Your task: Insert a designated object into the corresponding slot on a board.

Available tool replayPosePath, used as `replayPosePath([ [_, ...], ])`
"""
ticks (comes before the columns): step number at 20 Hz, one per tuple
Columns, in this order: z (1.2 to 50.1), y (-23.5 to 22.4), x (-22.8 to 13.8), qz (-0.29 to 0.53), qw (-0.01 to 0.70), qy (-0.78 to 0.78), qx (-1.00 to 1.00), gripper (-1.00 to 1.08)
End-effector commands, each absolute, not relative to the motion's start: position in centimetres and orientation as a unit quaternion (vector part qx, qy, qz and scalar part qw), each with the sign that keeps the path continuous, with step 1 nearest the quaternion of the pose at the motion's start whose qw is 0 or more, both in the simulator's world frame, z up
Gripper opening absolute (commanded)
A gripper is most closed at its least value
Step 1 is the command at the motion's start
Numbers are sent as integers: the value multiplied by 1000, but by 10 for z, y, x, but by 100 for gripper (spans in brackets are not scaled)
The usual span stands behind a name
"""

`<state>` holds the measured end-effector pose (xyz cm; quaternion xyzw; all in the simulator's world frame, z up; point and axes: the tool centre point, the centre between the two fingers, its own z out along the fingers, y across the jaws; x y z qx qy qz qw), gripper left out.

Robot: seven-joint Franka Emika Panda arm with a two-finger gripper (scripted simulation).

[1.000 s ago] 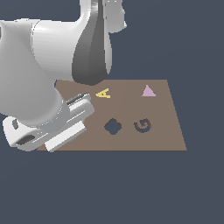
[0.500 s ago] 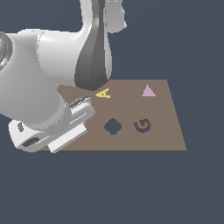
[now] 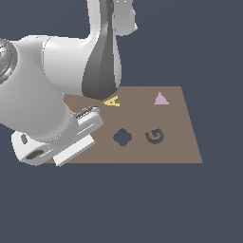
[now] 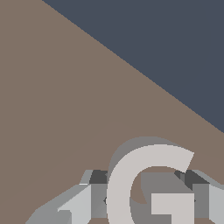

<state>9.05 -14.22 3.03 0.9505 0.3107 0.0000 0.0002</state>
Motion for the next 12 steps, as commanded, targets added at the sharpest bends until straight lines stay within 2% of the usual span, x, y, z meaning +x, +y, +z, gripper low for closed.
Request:
replayPosePath([
  [1,30,-142,90,0,0,311,950,-100],
  [12,31,-139,85,0,0,291,957,-100],
])
